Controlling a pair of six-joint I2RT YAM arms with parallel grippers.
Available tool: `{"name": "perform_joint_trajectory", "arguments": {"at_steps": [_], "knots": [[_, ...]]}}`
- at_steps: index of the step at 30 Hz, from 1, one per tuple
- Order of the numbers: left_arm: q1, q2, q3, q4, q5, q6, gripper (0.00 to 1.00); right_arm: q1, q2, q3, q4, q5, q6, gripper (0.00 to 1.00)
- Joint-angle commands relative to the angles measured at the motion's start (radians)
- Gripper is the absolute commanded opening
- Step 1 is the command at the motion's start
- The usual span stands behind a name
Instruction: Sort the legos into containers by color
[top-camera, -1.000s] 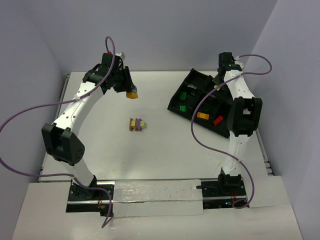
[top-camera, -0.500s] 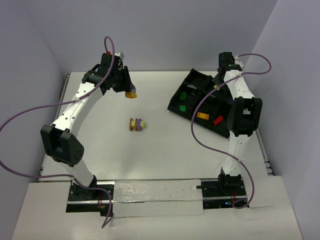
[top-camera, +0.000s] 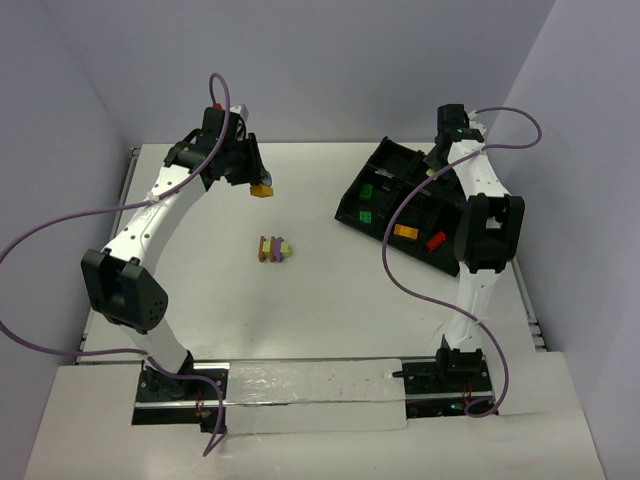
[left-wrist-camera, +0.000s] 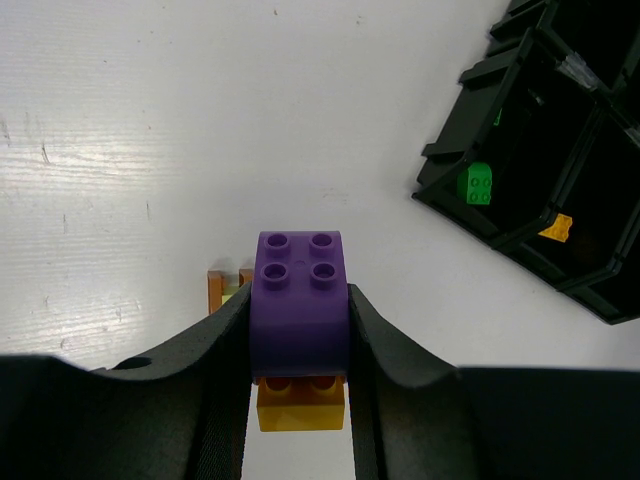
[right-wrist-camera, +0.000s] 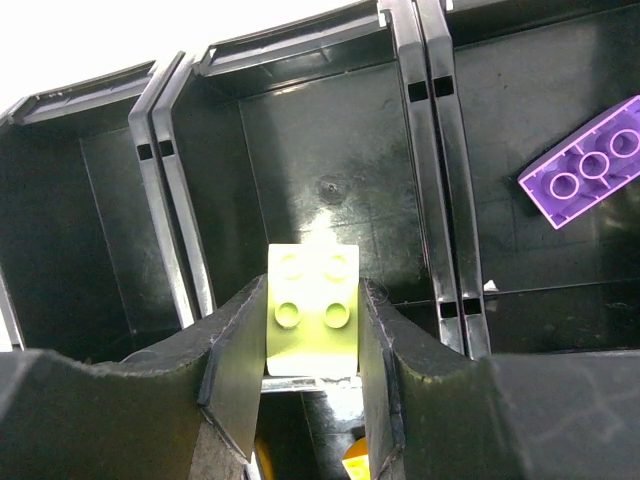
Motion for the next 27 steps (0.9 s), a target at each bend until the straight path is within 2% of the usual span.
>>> {"name": "perform_joint_trajectory", "arguments": {"at_steps": [1,10,12,16,27], "knots": [[-0.005,-0.062,-0.007,0.022,-0.020,0.021,0.00,-0.011,0.015,0.001,0.041,0.004,0.007,0.12],[-0.005,-0.074,-0.023,0.019,-0.020,0.037,0.00,-0.011,0.031,0.011,0.043,0.012,0.028,0.17],[-0.005,-0.070,-0.020,0.016,-0.020,0.040,0.00,-0.010,0.048,0.029,0.034,-0.004,0.027,0.31],[-0.005,-0.071,-0.023,0.014,-0.020,0.046,0.00,-0.011,0.055,0.051,0.028,-0.010,0.033,0.52],[-0.005,-0.082,-0.046,0.022,-0.020,0.054,0.00,-0.032,0.006,0.085,0.008,-0.017,0.007,0.56]]}}
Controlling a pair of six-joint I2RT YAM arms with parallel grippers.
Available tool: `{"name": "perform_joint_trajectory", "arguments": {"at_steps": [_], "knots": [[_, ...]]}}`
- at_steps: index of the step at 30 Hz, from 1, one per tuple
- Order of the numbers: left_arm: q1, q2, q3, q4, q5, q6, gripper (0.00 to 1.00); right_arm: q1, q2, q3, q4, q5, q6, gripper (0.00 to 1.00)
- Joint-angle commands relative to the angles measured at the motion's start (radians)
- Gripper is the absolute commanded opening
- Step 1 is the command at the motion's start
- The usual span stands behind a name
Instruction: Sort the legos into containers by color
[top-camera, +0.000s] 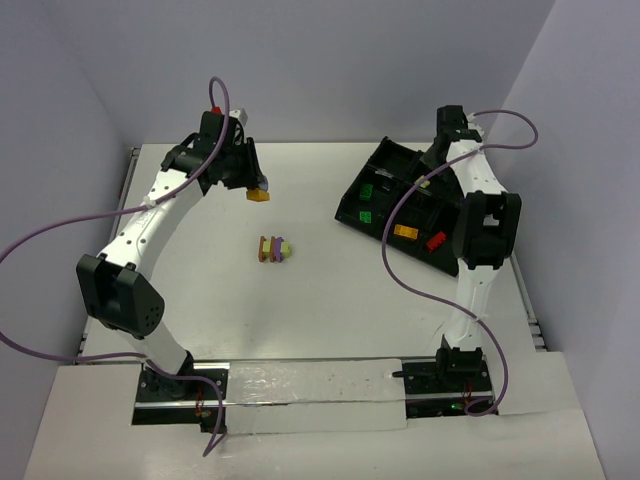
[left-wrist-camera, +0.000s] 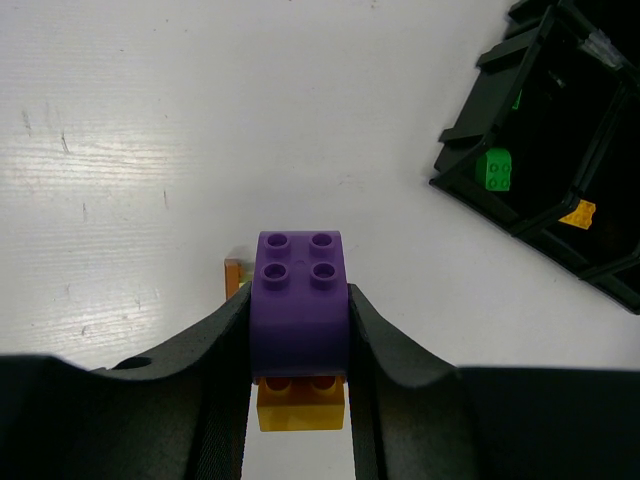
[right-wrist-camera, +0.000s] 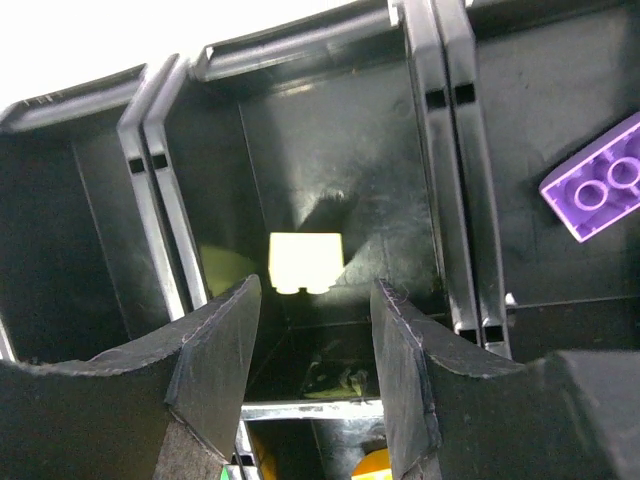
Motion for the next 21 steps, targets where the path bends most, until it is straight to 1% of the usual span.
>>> {"name": "perform_joint_trajectory", "arguments": {"at_steps": [1,7,9,13,18,21], "knots": [[-0.005,-0.041,-0.001,0.027,-0.008,0.019,0.00,-0.028,-0.048,0.059,0.003,0.000,-0.014,0.56],[-0.005,-0.038,0.002,0.035,-0.004,0.015,0.00,-0.028,-0.083,0.050,-0.011,0.000,-0.021,0.56],[-0.005,-0.038,-0.001,0.038,-0.003,0.011,0.00,-0.030,-0.126,0.005,-0.006,0.035,-0.024,0.56],[-0.005,-0.038,-0.005,0.045,0.008,0.007,0.00,-0.042,-0.193,-0.061,0.012,0.055,-0.048,0.56],[-0.005,-0.031,0.001,0.051,0.023,0.008,0.00,-0.080,-0.234,-0.150,0.017,0.044,-0.047,0.56],[-0.005,-0.026,0.012,0.050,0.031,0.000,0.00,-0.082,-0.256,-0.180,0.020,0.041,-0.060,0.56]]}}
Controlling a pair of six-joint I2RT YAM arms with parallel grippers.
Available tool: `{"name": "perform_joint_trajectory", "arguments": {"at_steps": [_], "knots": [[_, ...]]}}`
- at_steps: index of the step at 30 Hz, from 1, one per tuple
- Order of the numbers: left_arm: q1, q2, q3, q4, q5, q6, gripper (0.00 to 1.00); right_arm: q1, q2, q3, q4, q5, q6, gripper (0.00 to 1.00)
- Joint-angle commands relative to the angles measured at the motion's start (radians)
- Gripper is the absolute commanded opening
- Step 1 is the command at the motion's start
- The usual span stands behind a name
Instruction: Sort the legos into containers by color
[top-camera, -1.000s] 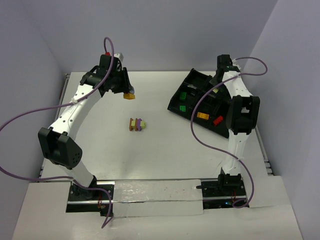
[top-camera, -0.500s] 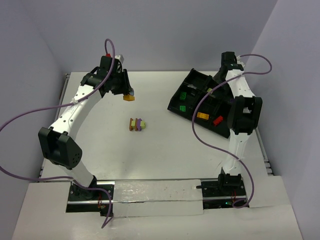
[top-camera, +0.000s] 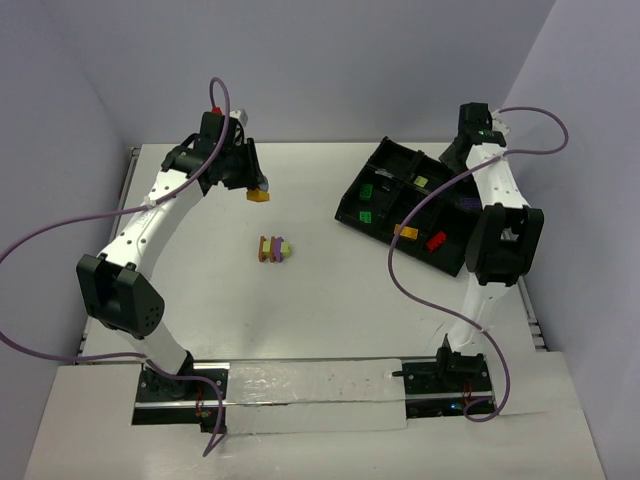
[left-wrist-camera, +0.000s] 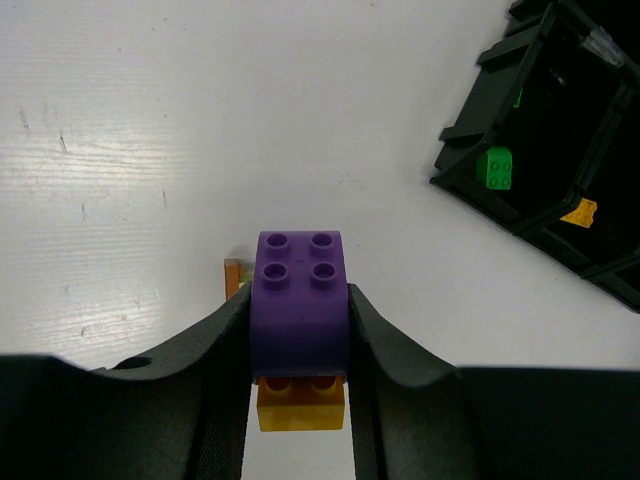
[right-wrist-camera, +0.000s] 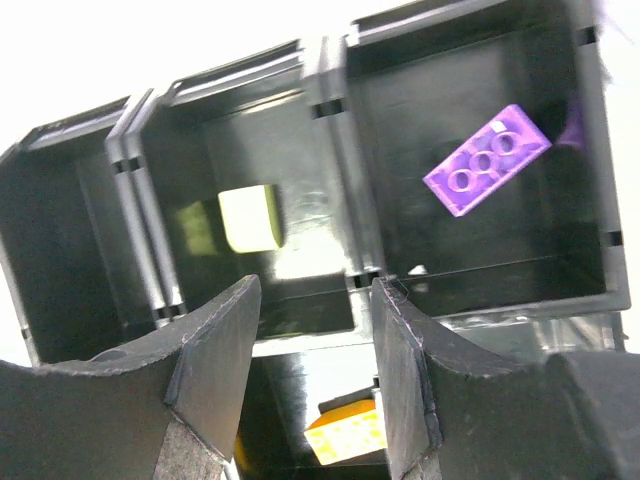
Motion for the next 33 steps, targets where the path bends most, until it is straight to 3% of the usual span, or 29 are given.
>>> {"name": "perform_joint_trajectory", "arguments": {"at_steps": [1,15,22,33], "knots": [[-0.005,-0.023,0.026,0.045,0.036,-0.004,0.00,-0.016,-0.060,-0.046,0.019,0.028,-0.026,0.56],[-0.046,0.003,0.086,0.076,0.147,0.020,0.00,-0.014,-0.139,-0.162,0.050,-0.027,-0.042,0.57],[-0.076,-0.003,0.094,0.113,0.264,0.007,0.00,0.019,-0.201,-0.162,0.044,-0.221,-0.089,0.56],[-0.080,0.001,0.079,0.211,0.455,-0.093,0.00,0.266,-0.279,-0.162,-0.012,-0.679,-0.309,0.56]]}}
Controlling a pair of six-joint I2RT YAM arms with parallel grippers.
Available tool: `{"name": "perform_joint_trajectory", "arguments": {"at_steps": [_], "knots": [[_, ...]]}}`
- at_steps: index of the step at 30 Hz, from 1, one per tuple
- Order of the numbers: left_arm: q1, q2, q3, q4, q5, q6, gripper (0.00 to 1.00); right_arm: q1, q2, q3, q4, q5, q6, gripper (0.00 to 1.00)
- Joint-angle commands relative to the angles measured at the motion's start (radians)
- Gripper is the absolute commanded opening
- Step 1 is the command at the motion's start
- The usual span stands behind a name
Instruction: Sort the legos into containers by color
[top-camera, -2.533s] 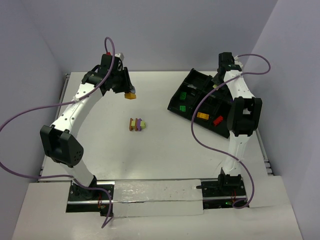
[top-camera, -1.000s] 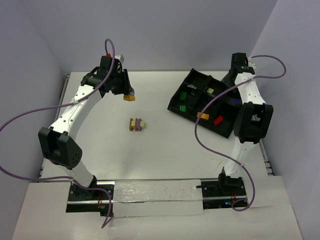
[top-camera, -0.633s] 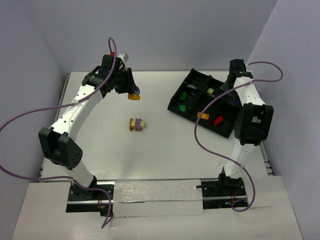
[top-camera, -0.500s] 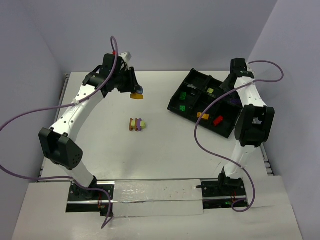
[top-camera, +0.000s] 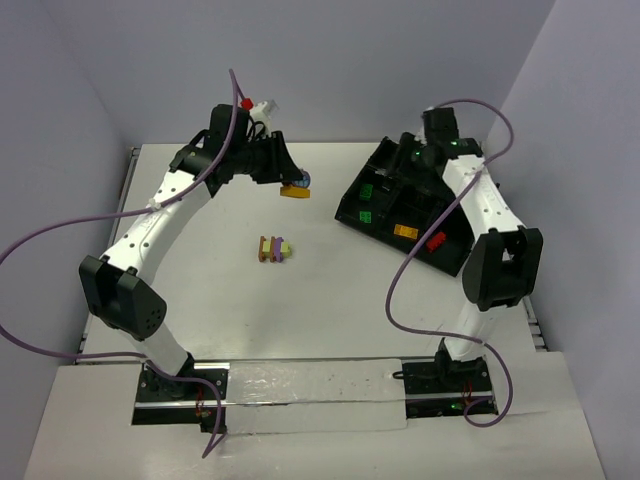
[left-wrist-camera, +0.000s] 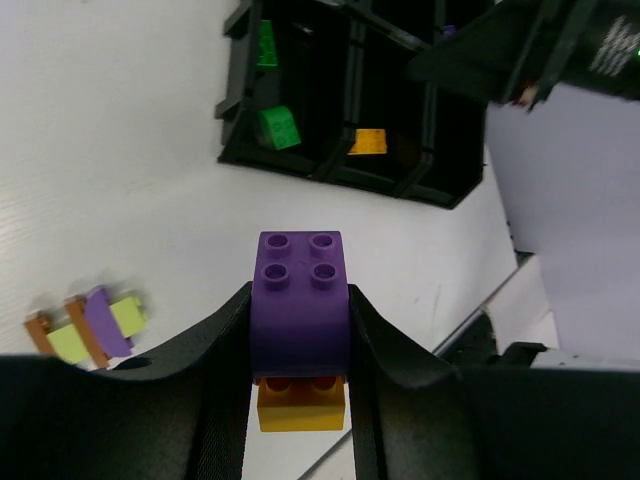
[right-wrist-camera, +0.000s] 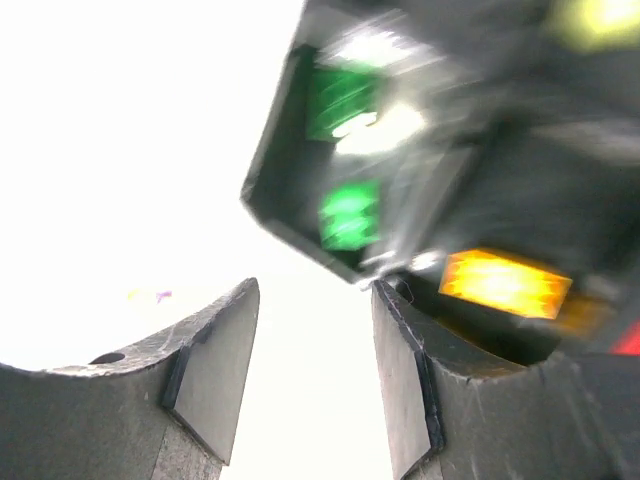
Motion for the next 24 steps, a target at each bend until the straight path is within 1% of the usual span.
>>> {"name": "perform_joint_trajectory", "arguments": {"at_steps": [1,2,3,6,9,11,12,13,15,16,18,21,22,24], "knots": [[-0.001,0.005,0.033,0.107,0.126,-0.072,0.00,0.090,-0.069,0.010,-0.018,-0.283,-0.135,0.56],[0.003,0.011,0.036,0.109,0.145,-0.089,0.00,0.111,-0.069,0.018,-0.018,-0.338,-0.147,0.56],[0.009,0.014,0.035,0.118,0.169,-0.104,0.00,0.124,-0.070,0.025,-0.016,-0.349,-0.155,0.56],[0.050,0.001,-0.014,0.224,0.287,-0.200,0.00,0.146,-0.064,0.046,0.035,-0.580,-0.134,0.56],[0.100,-0.027,-0.079,0.380,0.366,-0.306,0.00,0.147,-0.081,0.034,0.150,-0.706,-0.066,0.56],[0.121,-0.026,-0.105,0.410,0.385,-0.332,0.00,0.148,-0.089,0.021,0.178,-0.766,-0.046,0.56],[0.132,-0.026,-0.122,0.461,0.413,-0.377,0.00,0.148,-0.099,0.014,0.232,-0.801,-0.010,0.56],[0.138,-0.026,-0.133,0.490,0.421,-0.399,0.00,0.148,-0.106,0.005,0.261,-0.829,0.011,0.56],[0.148,-0.023,-0.153,0.572,0.431,-0.453,0.00,0.148,-0.133,-0.034,0.381,-0.910,0.103,0.56],[0.148,-0.023,-0.157,0.576,0.437,-0.455,0.00,0.148,-0.135,-0.048,0.388,-0.927,0.109,0.57],[0.150,-0.017,-0.185,0.662,0.454,-0.510,0.00,0.153,-0.156,-0.081,0.552,-0.961,0.232,0.58],[0.160,-0.017,-0.232,0.806,0.494,-0.615,0.00,0.169,-0.150,-0.107,0.696,-0.980,0.350,0.61],[0.162,-0.017,-0.250,0.838,0.499,-0.634,0.00,0.174,-0.144,-0.104,0.721,-0.983,0.386,0.63],[0.163,-0.015,-0.256,0.881,0.505,-0.647,0.00,0.183,-0.130,-0.093,0.758,-0.975,0.406,0.64]]}}
